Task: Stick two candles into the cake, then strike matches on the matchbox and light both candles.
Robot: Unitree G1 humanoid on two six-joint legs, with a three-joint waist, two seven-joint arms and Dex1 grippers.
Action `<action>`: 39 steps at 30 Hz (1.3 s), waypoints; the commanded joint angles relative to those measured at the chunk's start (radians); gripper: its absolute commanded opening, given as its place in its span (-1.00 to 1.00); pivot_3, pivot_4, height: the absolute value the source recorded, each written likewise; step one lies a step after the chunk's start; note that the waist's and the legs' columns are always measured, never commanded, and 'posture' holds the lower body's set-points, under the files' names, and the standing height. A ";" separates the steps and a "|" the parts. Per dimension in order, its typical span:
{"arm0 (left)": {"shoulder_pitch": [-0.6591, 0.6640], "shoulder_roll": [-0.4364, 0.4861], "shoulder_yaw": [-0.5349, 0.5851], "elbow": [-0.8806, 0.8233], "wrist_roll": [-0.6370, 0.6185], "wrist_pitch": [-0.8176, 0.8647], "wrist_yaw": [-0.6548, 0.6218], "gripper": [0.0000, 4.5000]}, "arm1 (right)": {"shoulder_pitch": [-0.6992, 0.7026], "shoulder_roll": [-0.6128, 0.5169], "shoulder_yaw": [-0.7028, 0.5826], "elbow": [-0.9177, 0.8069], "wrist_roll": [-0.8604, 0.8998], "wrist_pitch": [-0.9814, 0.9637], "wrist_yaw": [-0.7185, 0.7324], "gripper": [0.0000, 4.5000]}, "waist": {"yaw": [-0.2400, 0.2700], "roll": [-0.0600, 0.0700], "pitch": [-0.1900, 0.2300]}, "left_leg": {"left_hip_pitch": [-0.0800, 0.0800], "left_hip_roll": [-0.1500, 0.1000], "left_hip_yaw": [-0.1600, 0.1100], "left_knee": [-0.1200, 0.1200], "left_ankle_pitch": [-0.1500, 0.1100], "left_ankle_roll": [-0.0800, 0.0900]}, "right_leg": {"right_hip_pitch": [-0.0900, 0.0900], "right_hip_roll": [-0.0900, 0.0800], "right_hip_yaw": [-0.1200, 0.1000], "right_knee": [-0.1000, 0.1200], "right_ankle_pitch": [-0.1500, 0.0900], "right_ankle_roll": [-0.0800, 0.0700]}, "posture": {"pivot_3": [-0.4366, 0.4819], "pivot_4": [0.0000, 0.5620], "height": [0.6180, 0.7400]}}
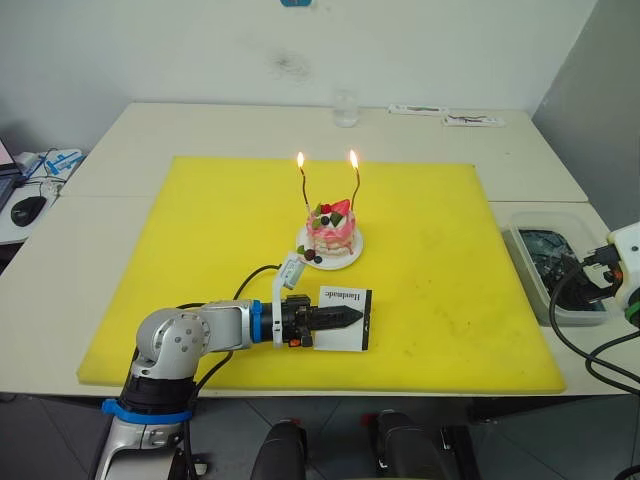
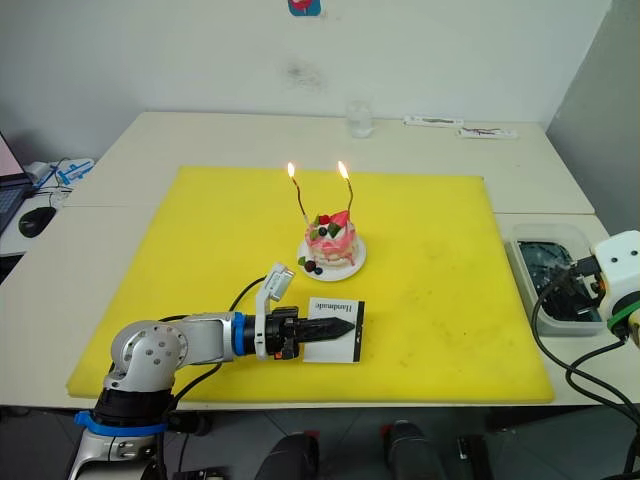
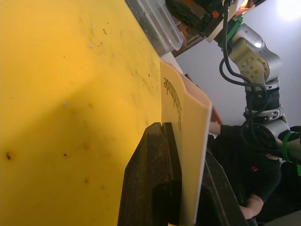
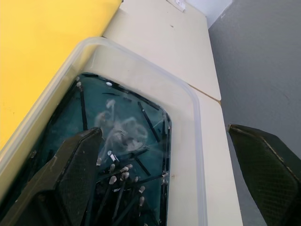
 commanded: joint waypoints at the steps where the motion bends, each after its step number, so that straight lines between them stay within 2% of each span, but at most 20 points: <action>1: -0.001 -0.022 -0.003 -0.026 -0.015 0.008 0.026 -1.00 | -0.009 -0.031 -0.056 -0.071 0.027 -0.076 0.030 0.98 | 0.000 0.000 0.000 | 0.000 0.000 0.000 0.000 0.000 0.000 | 0.000 0.000 0.000 0.000 0.000 0.000 | -0.05 -0.47 1.00; 7: -0.038 -0.116 -0.019 -0.016 0.012 0.069 0.183 -1.00 | 0.042 -0.065 -0.051 -0.233 0.146 -0.150 0.207 0.98 | 0.002 0.001 -0.001 | 0.000 0.000 -0.001 0.000 0.000 0.000 | 0.000 0.000 0.000 0.000 0.001 0.002 | -0.05 -0.47 1.00; 10: -0.067 -0.157 -0.015 0.009 0.023 0.099 0.242 -1.00 | 0.052 -0.078 0.006 -0.373 0.277 -0.063 0.292 0.98 | 0.003 0.001 -0.001 | 0.000 0.000 -0.001 0.001 0.000 0.000 | 0.001 0.000 0.000 0.000 0.001 0.002 | -0.05 -0.47 1.00; 13: -0.094 -0.148 -0.023 -0.009 0.023 0.122 0.245 -1.00 | 0.072 -0.120 0.061 -0.467 0.387 0.043 0.361 0.98 | 0.002 0.001 -0.001 | 0.000 0.000 -0.001 0.001 0.000 0.000 | 0.001 0.000 0.000 0.000 0.001 0.002 | -0.05 -0.47 1.00; 16: -0.129 -0.117 -0.022 -0.025 0.033 0.131 0.248 -0.64 | 0.071 -0.163 0.118 -0.525 0.460 0.112 0.406 1.00 | 0.003 0.001 -0.001 | 0.000 0.000 -0.002 0.001 0.000 0.000 | 0.001 0.000 -0.001 0.000 0.001 0.001 | -0.05 -0.47 1.00; 20: -0.172 -0.035 -0.049 -0.070 0.050 0.142 0.224 -0.05 | 0.059 -0.209 0.168 -0.554 0.518 0.167 0.443 1.00 | 0.003 0.001 -0.001 | 0.000 0.000 -0.001 0.001 0.000 0.000 | 0.001 0.000 -0.001 0.000 0.001 0.001 | -0.05 -0.47 1.00; 27: -0.213 0.101 -0.104 -0.128 0.080 0.112 0.140 0.96 | 0.015 -0.217 0.253 -0.530 0.491 0.137 0.452 1.00 | 0.004 0.001 -0.001 | -0.001 0.000 -0.001 0.000 0.000 0.000 | 0.000 0.000 -0.001 -0.001 0.000 0.000 | -0.05 -0.47 1.00; 33: -0.189 0.158 -0.134 -0.149 0.123 0.076 0.101 0.98 | 0.008 -0.204 0.291 -0.515 0.467 0.101 0.444 1.00 | 0.004 0.001 0.000 | -0.001 0.000 -0.001 0.000 0.000 0.000 | 0.000 0.000 -0.001 -0.001 0.000 0.000 | -0.05 -0.47 1.00; 36: -0.180 0.170 -0.113 -0.168 0.129 0.049 0.089 0.98 | 0.011 -0.193 0.298 -0.509 0.456 0.081 0.441 1.00 | 0.004 0.001 0.000 | -0.001 0.000 -0.001 0.000 0.000 0.000 | 0.000 0.000 -0.001 -0.001 0.000 0.000 | -0.05 -0.47 1.00; 39: -0.160 0.232 -0.092 -0.220 0.137 0.011 0.048 0.98 | 0.007 -0.189 0.289 -0.500 0.462 0.069 0.448 1.00 | 0.003 0.000 0.000 | -0.001 0.000 -0.001 0.000 0.000 0.000 | 0.000 0.000 -0.001 -0.001 0.000 0.000 | -0.05 -0.47 1.00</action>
